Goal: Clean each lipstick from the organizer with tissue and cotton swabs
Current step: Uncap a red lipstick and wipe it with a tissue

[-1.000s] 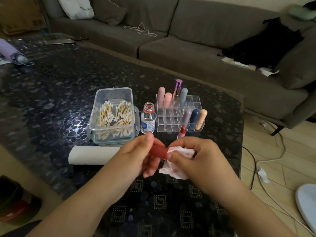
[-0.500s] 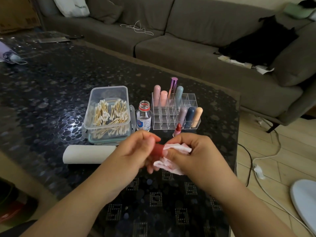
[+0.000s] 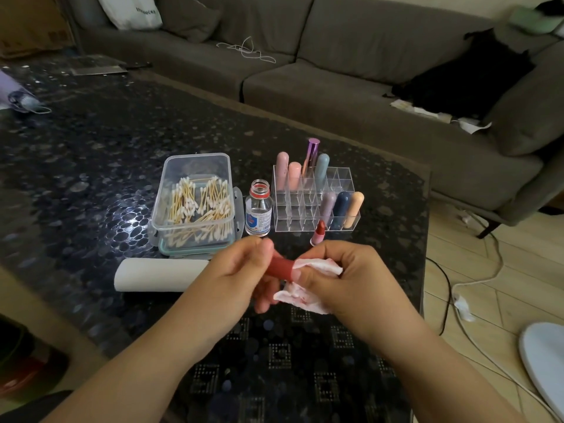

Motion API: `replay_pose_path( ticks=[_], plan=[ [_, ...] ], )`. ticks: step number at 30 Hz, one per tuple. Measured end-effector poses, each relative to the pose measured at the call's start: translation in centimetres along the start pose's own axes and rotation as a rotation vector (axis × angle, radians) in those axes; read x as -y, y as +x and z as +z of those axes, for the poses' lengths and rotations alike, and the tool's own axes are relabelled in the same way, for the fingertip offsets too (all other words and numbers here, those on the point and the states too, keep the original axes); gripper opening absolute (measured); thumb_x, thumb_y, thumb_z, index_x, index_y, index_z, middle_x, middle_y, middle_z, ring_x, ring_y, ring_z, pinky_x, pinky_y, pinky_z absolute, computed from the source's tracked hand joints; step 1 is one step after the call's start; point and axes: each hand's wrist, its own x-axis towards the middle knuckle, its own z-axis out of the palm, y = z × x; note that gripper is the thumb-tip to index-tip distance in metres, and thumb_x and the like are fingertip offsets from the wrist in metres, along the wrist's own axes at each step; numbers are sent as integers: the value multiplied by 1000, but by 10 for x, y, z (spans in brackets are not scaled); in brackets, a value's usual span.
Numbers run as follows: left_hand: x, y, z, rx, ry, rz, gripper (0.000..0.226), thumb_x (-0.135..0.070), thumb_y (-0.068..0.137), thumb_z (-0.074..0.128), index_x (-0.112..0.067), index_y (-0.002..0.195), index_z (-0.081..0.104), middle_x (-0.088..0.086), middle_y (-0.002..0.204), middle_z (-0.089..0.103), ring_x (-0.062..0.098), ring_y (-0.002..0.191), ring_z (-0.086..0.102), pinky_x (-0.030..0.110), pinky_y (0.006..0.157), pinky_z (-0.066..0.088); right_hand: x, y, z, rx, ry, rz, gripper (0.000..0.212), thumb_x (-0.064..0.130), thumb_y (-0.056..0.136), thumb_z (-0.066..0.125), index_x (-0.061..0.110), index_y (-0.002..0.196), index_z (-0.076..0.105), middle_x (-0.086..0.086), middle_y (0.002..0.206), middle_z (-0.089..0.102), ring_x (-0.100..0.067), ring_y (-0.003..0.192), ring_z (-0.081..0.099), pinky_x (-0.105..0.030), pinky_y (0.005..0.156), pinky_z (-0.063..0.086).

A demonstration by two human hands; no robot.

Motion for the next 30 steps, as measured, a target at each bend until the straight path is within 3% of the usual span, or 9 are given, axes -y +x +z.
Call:
replay_pose_path(
  ticks=[2,4,7,12,15,20,25,27,30],
  plan=[
    [1,1,-1,1,56,18,36,-44,77,52,-10,86,59,-3,58,56,8,55,49,16,53,41,1,1,0,-27,-63,-17,8,17,81,73,21,74,72,4,71,71,-3,61,61,-17,57,49],
    [1,2,-3,50,71,69,20,-34,86,61,-13,87,59,0,66,61,10,64,54,14,60,45,-1,1,-2,-27,-49,-9,9,16,81,73,20,73,72,4,71,71,-3,62,62,-16,58,49],
    [3,0,-7,124,87,104,7,-22,81,61,-20,87,58,-3,79,67,3,73,59,12,66,45,-4,1,-4,28,1,24,5,17,82,73,16,76,73,0,74,73,-7,66,65,-21,63,52],
    [9,3,-11,20,239,15,19,-12,90,59,-25,104,58,-4,90,69,-1,75,63,15,74,48,-9,3,-14,-47,-197,63,5,21,83,71,23,79,72,7,72,70,5,60,60,-7,54,43],
    [14,9,-18,-80,484,28,23,-19,87,63,-39,96,61,-14,94,69,-1,85,64,22,83,48,-19,10,-29,-182,-481,52,8,22,87,66,28,91,64,13,82,65,3,69,59,-4,55,42],
    [14,12,-11,-76,833,165,28,-19,83,68,-41,89,52,-25,89,56,-7,85,53,1,74,34,-36,28,-38,-280,-748,93,12,19,91,61,26,89,51,15,75,50,-1,67,49,-10,52,35],
    [25,21,-8,-70,987,272,19,-22,82,69,-32,94,56,-20,80,49,4,80,46,17,74,35,-50,39,-35,-291,-878,62,2,20,92,57,18,91,56,7,82,54,-6,72,52,-19,63,46],
    [30,25,-8,-54,1054,317,24,-19,75,76,-28,89,59,-18,78,53,8,76,52,27,75,41,-55,42,-32,-220,-938,94,9,28,93,55,20,92,56,7,86,55,-8,78,54,-22,73,48],
    [37,30,-9,-70,1116,361,39,-17,56,88,-27,80,60,-14,73,60,13,67,60,31,63,47,-53,44,-32,-97,-988,178,25,42,92,54,24,107,64,8,102,62,-6,91,56,-23,86,48]
  ],
)
